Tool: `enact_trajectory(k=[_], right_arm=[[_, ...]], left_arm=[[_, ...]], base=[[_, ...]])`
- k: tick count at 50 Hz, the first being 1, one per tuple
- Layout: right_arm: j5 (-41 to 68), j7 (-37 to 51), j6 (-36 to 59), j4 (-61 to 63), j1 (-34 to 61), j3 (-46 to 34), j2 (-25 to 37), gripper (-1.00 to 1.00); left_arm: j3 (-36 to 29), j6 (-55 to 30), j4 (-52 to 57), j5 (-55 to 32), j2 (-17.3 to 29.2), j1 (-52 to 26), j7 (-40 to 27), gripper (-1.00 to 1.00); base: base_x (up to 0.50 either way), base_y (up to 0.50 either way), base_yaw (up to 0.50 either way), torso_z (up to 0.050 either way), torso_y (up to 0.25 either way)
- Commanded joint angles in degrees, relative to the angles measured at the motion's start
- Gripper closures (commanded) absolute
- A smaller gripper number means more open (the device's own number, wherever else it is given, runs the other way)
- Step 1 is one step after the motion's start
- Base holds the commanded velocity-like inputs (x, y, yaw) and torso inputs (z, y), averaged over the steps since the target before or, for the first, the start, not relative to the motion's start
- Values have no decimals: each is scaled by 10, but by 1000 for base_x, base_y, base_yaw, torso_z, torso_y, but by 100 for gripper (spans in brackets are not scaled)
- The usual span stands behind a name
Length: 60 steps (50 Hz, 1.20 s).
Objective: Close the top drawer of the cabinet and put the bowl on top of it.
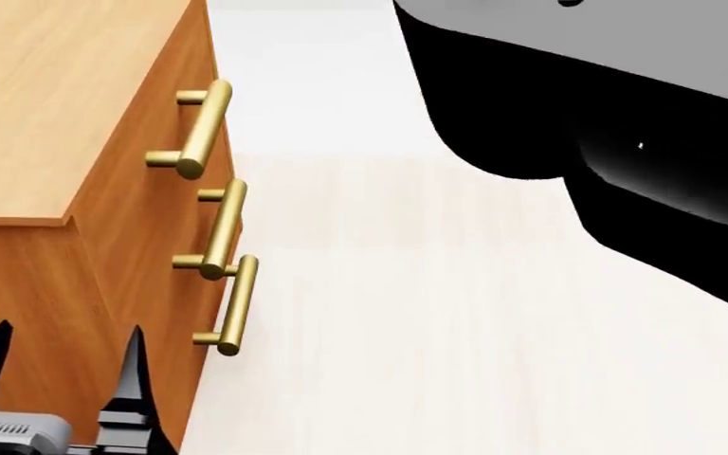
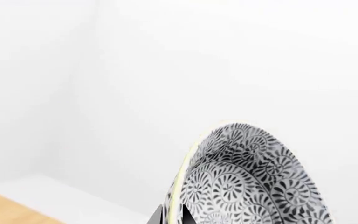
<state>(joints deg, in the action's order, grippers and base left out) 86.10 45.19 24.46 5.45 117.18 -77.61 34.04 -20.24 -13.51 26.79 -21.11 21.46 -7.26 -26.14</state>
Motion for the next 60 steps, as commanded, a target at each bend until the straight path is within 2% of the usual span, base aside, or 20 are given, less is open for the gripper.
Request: enact_trajectory(k=[1, 17, 20, 26, 32, 51, 60], right_arm=[[-10, -1, 0, -56, 14, 10, -74, 100], [-29, -22, -16, -97, 1, 9, -122, 100], [-35, -28, -19, -111, 0, 6, -136, 100], [-38, -42, -20, -133, 11, 11, -163, 100], [-45, -48, -24, -157, 14, 11, -196, 100], [-69, -68, -79, -194, -49, 8, -266, 100], [-77, -74, -94, -203, -69, 0, -311, 100]], left_arm=[[7, -2, 7, -20, 6, 3, 5, -100], [8, 12, 10, -23, 8, 10, 8, -100], [4, 17, 2, -4, 7, 9, 2, -100], [11, 11, 4, -25, 6, 7, 2, -100], [10, 4, 5, -36, 7, 3, 6, -100], [17, 4, 17, -37, 20, 14, -2, -100], [15, 7, 21, -24, 25, 23, -9, -100]], base=[[0, 0, 0, 4, 250], [0, 0, 0, 4, 245], [0, 0, 0, 0, 0], [0, 0, 0, 0, 0], [0, 0, 0, 0, 245], [0, 0, 0, 0, 250], [0, 0, 0, 0, 22]])
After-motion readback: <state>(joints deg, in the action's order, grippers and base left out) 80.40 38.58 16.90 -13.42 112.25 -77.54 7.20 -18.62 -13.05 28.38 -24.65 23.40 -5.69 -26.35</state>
